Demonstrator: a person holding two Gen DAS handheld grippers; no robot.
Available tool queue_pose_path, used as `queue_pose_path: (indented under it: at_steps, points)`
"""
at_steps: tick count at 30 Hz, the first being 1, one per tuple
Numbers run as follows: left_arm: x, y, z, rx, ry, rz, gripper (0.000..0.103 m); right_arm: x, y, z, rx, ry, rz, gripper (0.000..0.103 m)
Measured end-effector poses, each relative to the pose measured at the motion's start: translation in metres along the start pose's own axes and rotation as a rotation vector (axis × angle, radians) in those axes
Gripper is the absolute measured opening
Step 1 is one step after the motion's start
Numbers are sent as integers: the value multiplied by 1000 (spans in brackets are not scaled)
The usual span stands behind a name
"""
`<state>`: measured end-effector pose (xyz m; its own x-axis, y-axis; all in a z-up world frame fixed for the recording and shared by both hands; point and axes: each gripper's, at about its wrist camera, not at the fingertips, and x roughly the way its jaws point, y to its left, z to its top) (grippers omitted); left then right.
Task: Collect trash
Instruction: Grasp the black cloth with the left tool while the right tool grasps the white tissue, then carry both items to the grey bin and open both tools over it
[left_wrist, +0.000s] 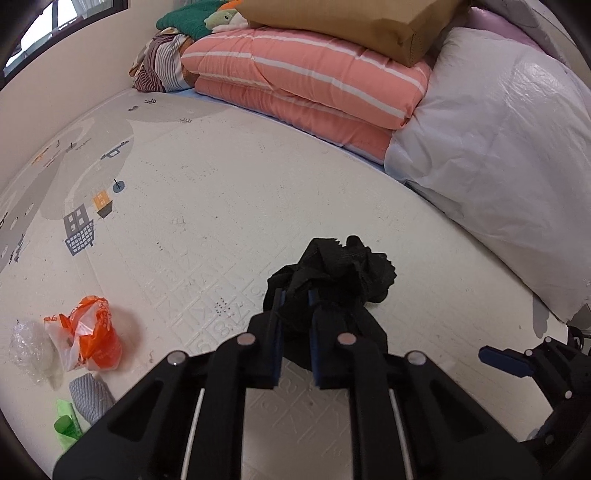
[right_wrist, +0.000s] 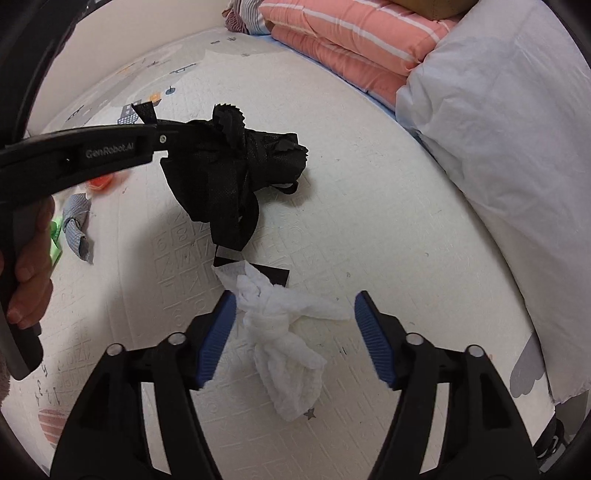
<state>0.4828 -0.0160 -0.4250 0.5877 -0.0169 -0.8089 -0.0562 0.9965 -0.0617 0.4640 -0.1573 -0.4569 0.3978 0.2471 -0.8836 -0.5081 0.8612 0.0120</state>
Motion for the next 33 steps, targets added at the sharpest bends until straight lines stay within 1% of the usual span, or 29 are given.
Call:
queue_pose_path:
  at_steps: [5,7,8,9,10,11,16,23,28,33]
  points:
    - [-23,3,0,23,-35,15,12,18,11,-7,-13,29,11,68]
    - [-31,4,-1,31,-41,16,12,24,15,-10,-16,48,10,57]
    - [-35,5,-2,34,-43,16,12,28,17,-11,-19,64,12,39]
    - [-38,6,-3,37,-43,17,12,30,18,-12,-17,83,18,26]
    - [-41,8,-4,40,-46,20,12,31,18,-12,-6,93,25,26]
    - [-45,9,-5,43,-48,23,12,29,17,-13,7,89,28,22]
    - [-68,15,-11,36,-58,29,12,7,20,-8,26,53,16,21]
    - [-109,25,-22,18,-51,45,12,-48,27,-3,35,-5,2,21]
    - [-156,30,-31,23,-56,56,12,-100,36,-9,51,-42,-10,21]
    - [-213,27,-45,40,-64,41,12,-158,46,-24,93,-72,-30,21]
